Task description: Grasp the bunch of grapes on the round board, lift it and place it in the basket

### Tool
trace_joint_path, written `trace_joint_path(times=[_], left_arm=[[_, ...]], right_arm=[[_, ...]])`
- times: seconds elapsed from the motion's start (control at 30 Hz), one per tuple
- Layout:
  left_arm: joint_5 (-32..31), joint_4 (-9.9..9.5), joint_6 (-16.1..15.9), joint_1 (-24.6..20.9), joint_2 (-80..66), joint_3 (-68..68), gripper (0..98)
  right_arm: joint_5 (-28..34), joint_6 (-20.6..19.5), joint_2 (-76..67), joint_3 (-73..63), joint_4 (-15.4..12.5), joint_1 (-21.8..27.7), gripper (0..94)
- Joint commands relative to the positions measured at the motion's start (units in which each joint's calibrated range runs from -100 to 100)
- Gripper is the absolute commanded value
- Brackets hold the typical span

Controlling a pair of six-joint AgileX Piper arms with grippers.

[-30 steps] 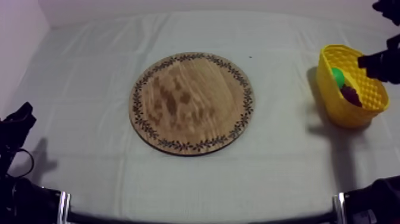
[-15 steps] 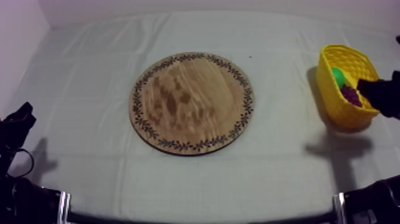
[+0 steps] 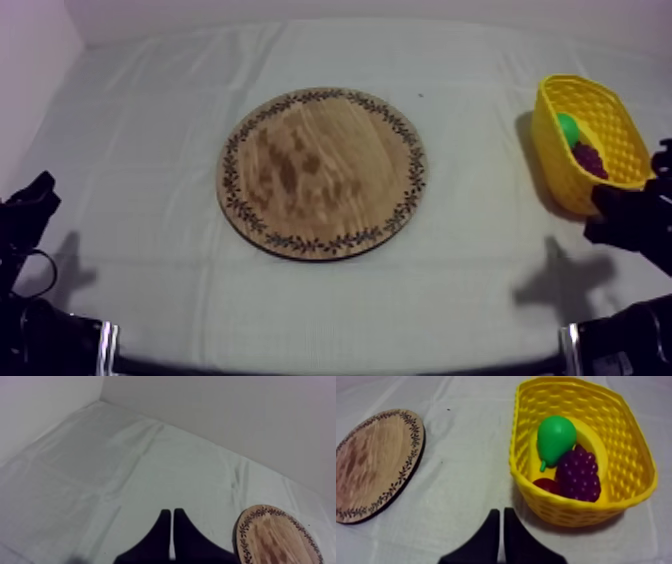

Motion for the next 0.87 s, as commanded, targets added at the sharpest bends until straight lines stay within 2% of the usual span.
trace_joint_path(times=[0.0,0.13,0.27,0.37,0.83], left_arm=[[0.0,0.01,0.0,0.0,0.0,0.0,0.0],[0.0,0.01,0.0,0.0,0.0,0.0,0.0],[0.0,0.01,0.0,0.0,0.0,0.0,0.0],[0.0,0.01,0.0,0.0,0.0,0.0,0.0],[0.0,0.01,0.0,0.0,0.0,0.0,0.0]], right_arm=[[0.4,-6.1,-4.0,0.3,0.5,-0.1,0.3],[1.1,-4.3,-8.5,0.8,2.3,-0.1,0.3],[-0.1,2.4,-12.1,2.2,3.8,-1.0,0.3],[-1.3,5.5,-12.9,2.8,4.1,-2.0,0.3],[-1.8,3.3,-13.4,3.2,4.3,-4.0,0.3]])
